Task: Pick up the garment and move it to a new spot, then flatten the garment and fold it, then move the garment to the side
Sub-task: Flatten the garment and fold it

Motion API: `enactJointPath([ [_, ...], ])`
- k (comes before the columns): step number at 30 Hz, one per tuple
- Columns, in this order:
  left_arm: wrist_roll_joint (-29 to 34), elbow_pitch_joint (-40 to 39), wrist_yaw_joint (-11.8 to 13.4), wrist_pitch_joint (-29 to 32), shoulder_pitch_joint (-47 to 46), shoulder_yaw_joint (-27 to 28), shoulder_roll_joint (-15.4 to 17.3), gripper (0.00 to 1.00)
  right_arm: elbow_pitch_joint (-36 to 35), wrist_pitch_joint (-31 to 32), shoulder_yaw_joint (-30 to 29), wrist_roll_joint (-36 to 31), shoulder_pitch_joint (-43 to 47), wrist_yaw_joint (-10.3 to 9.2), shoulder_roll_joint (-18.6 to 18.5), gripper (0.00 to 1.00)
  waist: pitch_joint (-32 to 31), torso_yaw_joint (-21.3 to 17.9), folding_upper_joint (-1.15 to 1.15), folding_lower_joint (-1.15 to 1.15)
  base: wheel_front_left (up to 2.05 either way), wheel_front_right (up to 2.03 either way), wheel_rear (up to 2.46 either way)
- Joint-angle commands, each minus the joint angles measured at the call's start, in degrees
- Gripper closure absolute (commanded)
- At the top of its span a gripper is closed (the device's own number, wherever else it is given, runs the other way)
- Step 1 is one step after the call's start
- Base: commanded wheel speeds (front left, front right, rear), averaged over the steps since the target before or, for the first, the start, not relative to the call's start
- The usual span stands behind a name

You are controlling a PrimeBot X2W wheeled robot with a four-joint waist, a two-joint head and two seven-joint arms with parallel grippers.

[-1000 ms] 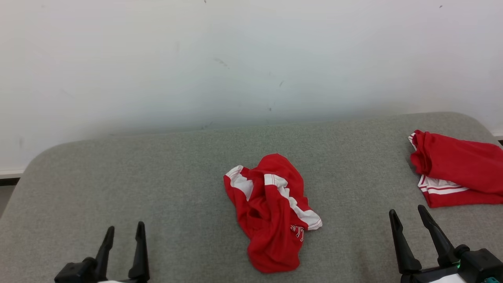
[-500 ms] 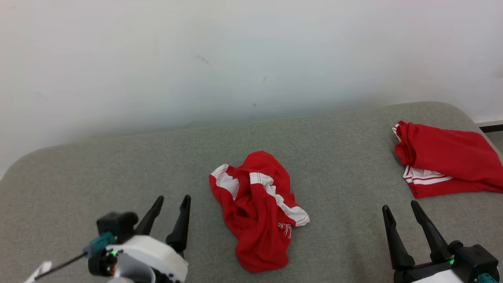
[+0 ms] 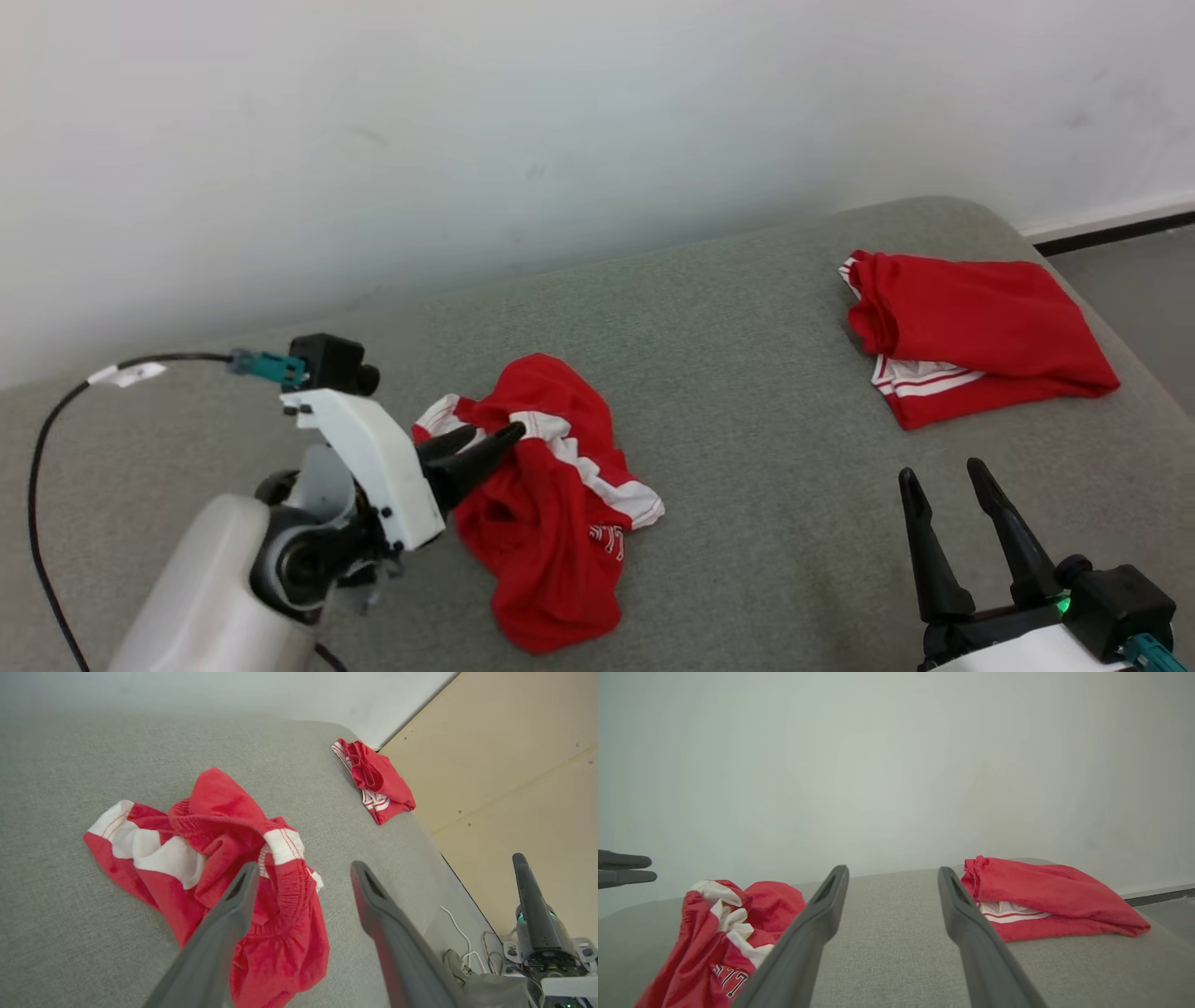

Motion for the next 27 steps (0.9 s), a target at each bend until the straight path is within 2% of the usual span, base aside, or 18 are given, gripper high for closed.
enactJointPath([
  [1, -1.8, 1.2, 0.0, 2.0, -1.6, 0.3, 0.9, 0.00, -0.1, -0.2, -0.2, -0.3, -0.7, -0.12, -0.1, 0.00, 0.4, -1.7, 0.00, 0.00, 0.00, 0.00, 0.00],
  [7, -7.7, 7.8, 0.0, 10.1, -5.6, 0.8, 2.2, 0.00, -0.1, -0.2, -0.2, -0.1, -1.2, -0.12, 0.4, 0.00, 1.7, -4.9, 0.00, 0.00, 0.00, 0.00, 0.00],
  [13, -8.2, 12.3, 0.0, 12.3, -8.1, 0.1, 3.1, 0.00, -0.3, -0.2, 0.0, 0.0, -2.0, -0.12, 0.9, 0.00, 3.4, -7.1, 0.00, 0.00, 0.00, 0.00, 0.00],
  [18, -11.3, 14.3, 0.0, 13.4, -9.7, 0.5, 3.0, 0.00, -0.5, -0.2, -0.2, -0.2, -2.1, -0.12, 1.2, 0.00, 4.2, -7.9, 0.00, 0.00, 0.00, 0.00, 0.00],
  [19, -11.6, 14.3, 0.0, 13.3, -10.1, 0.5, 3.1, 0.42, -0.6, -0.2, -0.4, -0.2, -2.1, -0.12, 1.2, 0.00, 4.3, -7.8, 0.00, 0.00, 0.00, 0.00, 0.00],
  [20, -11.8, 14.4, 0.0, 13.4, -10.4, 0.5, 3.3, 0.68, -0.6, -0.2, -0.5, -0.3, -2.0, -0.12, 1.3, 0.00, 4.4, -7.8, 0.00, 0.00, 0.00, 0.00, 0.00],
  [21, -12.0, 14.5, 0.0, 13.5, -10.7, 0.4, 3.5, 1.00, -0.6, -0.2, -0.6, -0.3, -2.0, -0.12, 1.3, 0.00, 4.5, -7.7, 0.00, 0.00, 0.00, 0.00, 0.00],
  [27, -15.1, 12.9, 0.0, 14.3, -11.3, -1.4, 3.5, 1.00, -0.4, -0.2, -1.1, -0.5, -1.9, -0.12, 1.6, 0.00, 3.9, -5.7, 0.00, 0.00, 0.00, 0.00, 0.00],
])
